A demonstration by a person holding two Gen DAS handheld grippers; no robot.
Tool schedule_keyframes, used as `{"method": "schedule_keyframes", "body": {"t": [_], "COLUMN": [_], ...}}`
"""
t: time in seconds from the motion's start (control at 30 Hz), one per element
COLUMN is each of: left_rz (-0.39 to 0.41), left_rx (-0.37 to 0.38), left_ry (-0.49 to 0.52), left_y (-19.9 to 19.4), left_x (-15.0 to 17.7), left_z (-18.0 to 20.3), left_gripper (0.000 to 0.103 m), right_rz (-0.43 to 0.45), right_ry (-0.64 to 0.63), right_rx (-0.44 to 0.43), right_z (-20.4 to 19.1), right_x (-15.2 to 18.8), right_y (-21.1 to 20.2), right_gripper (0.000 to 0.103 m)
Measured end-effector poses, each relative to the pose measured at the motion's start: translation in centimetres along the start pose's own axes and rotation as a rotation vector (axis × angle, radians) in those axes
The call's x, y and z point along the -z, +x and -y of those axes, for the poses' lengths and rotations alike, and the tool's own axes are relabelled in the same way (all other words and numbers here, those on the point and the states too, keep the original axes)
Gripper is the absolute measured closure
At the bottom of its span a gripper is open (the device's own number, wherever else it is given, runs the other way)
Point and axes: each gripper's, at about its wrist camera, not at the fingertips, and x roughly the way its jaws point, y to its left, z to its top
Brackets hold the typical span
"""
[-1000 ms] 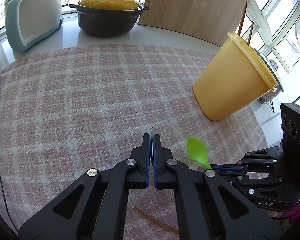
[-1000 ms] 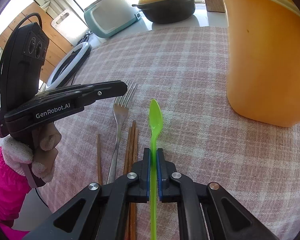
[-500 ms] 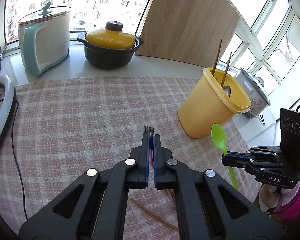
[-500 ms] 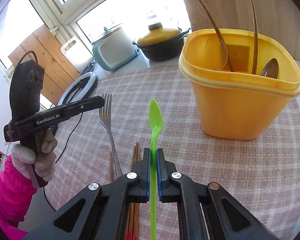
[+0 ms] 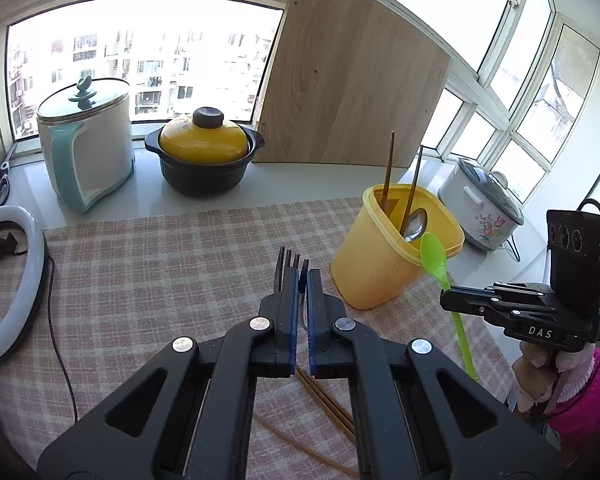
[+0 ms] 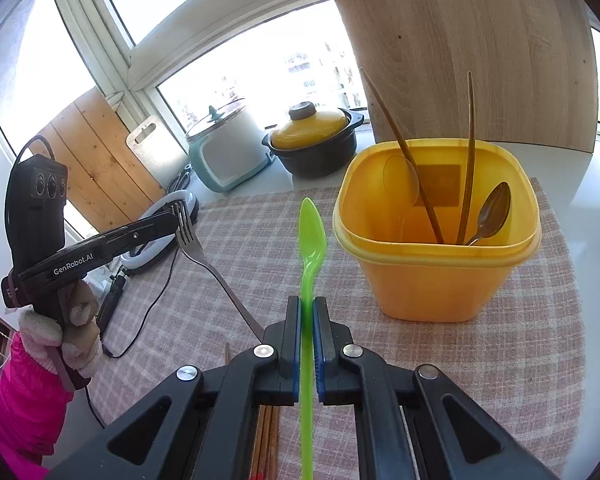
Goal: Organize utensils
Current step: 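Lift green spoon and fork and carry both over the yellow container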
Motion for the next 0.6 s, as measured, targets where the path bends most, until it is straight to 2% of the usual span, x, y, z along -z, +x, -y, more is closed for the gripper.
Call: {"method": "schedule_keyframes", "body": {"t": [0.2, 0.6], "left_rz": [0.049, 0.138], "left_rx": [0.008, 0.077], "left_ry": [0.039, 0.091], "left_y": [-1.4, -4.5], "left_x": [-1.7, -5.6], "left_z": [1.4, 4.0], "left_gripper": [0.102, 0.102], "right_rz": [0.059, 0.183], "right_ry": [-0.002, 0.01], "right_rx": [0.01, 0.05], "right_z": [0.2, 1.7], "right_x": [-1.1, -4.4], "right_y": [-2.0, -6.0], "right_gripper": [0.1, 0.1]}}
